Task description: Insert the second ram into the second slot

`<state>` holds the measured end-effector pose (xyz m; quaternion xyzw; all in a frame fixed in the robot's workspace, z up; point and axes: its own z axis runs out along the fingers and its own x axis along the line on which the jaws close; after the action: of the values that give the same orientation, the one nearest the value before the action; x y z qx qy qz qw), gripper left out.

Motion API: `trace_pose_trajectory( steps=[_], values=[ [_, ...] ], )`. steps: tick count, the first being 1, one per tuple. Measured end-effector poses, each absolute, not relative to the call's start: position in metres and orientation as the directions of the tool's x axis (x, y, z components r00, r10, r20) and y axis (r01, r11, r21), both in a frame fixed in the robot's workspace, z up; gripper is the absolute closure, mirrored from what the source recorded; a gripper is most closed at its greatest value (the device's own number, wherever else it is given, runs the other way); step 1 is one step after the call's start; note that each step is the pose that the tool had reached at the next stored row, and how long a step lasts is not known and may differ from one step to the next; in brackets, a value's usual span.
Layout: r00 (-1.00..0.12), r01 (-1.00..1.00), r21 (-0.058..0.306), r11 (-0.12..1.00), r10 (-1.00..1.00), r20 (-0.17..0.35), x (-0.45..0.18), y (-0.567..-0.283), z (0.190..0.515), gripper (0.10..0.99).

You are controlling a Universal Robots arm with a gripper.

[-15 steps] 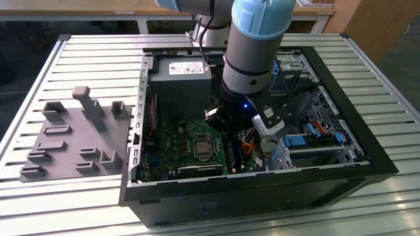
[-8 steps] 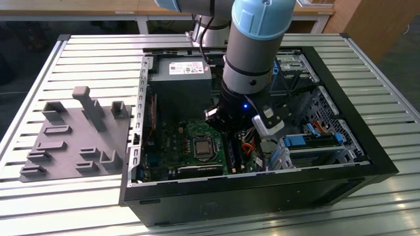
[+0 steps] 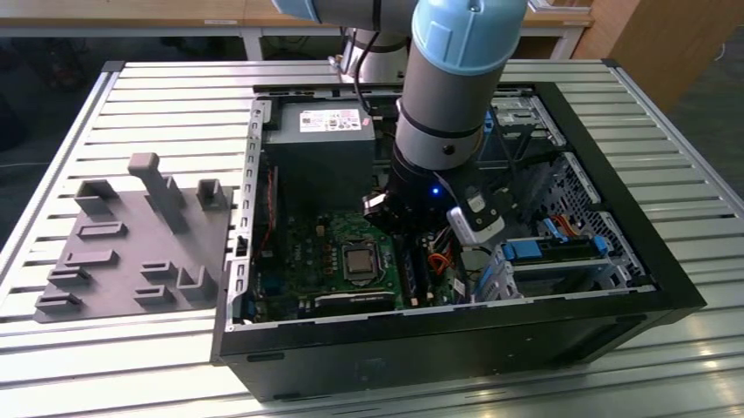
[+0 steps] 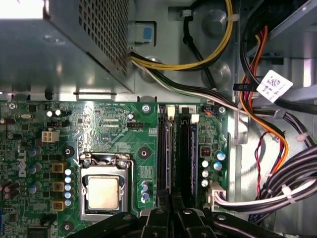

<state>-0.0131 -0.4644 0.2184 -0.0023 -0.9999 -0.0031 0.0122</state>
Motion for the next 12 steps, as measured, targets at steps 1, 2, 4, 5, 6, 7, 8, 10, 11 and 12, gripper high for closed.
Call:
trace_pose_trajectory(
  steps=[1, 2, 4, 5, 6, 7, 8, 10, 11, 12],
  values=[
    [-1.0, 0.007, 0.006, 1.0, 0.007, 0.024, -0.0131, -0.4649, 0.2184, 0.953],
    [-1.0, 0.009, 0.006, 1.0, 0.009, 0.024, -0.0131, -0.465, 0.2184, 0.953],
    [-1.0, 0.014, 0.007, 1.0, 0.014, 0.024, -0.013, -0.4651, 0.2185, 0.953],
    [-1.0, 0.015, 0.007, 1.0, 0.015, 0.024, -0.013, -0.4651, 0.2185, 0.953],
    [-1.0, 0.016, 0.007, 1.0, 0.016, 0.024, -0.013, -0.4651, 0.2185, 0.953],
    [-1.0, 0.016, 0.007, 1.0, 0.016, 0.024, -0.013, -0.4651, 0.2185, 0.953],
    [-1.0, 0.017, 0.007, 1.0, 0.017, 0.024, -0.013, -0.4651, 0.2185, 0.953],
    [-1.0, 0.019, 0.007, 1.0, 0.019, 0.024, -0.0128, -0.4651, 0.2185, 0.953],
    [-0.999, 0.021, 0.007, 1.0, 0.021, 0.024, -0.0125, -0.4651, 0.2184, 0.953],
    [-0.999, 0.023, 0.007, 1.0, 0.023, 0.024, -0.0122, -0.4651, 0.2184, 0.953]
  ],
)
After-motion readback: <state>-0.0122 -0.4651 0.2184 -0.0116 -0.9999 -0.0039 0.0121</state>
